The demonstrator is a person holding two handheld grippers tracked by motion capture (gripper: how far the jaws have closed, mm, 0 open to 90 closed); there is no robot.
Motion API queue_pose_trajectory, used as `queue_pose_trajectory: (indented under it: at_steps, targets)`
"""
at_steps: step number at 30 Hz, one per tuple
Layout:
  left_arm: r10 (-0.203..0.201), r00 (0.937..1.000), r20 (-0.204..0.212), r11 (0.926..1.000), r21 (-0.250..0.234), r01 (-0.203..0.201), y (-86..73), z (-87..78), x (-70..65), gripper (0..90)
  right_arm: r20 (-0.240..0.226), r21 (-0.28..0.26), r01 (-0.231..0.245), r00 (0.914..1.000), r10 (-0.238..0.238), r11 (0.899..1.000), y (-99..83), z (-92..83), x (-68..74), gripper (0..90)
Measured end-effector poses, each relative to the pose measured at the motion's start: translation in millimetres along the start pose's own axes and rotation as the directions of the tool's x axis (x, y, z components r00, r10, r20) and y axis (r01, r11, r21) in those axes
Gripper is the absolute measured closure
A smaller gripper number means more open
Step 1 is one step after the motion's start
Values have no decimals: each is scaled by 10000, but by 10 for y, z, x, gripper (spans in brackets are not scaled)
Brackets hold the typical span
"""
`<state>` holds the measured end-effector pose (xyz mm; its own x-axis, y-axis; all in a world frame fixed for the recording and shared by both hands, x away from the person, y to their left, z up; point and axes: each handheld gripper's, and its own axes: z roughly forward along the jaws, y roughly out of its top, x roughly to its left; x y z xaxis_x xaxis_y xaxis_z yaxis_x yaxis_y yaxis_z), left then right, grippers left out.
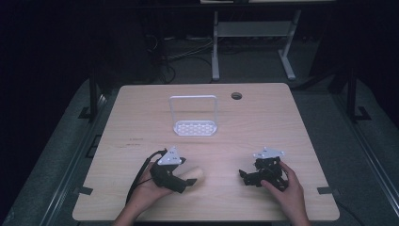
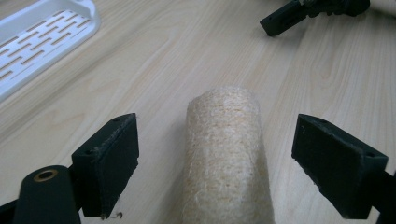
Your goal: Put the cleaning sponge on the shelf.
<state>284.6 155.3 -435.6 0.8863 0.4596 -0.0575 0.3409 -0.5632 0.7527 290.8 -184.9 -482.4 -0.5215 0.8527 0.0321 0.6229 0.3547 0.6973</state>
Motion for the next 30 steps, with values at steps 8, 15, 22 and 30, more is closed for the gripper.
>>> queue_pose_trajectory:
  at_steps: [8,15,22,30]
  targets:
    - [159,9998,80,9998,155,-160,16,80,-21,146,-25,-13,-26,10000,26,10000,0,0,3,6]
    - [205,9998,35,9987,462,-206,5,161,-42,144,-37,-13,31,10000,-31,10000,0,1,1,6]
    - [359,9994,-16,9954,893,-356,-17,245,-71,145,-46,-29,53,10000,-53,10000,-1,2,1,6]
    - [319,9995,-23,9920,1219,-314,-59,307,-100,155,-56,-32,61,10000,-62,10000,-1,2,1,6]
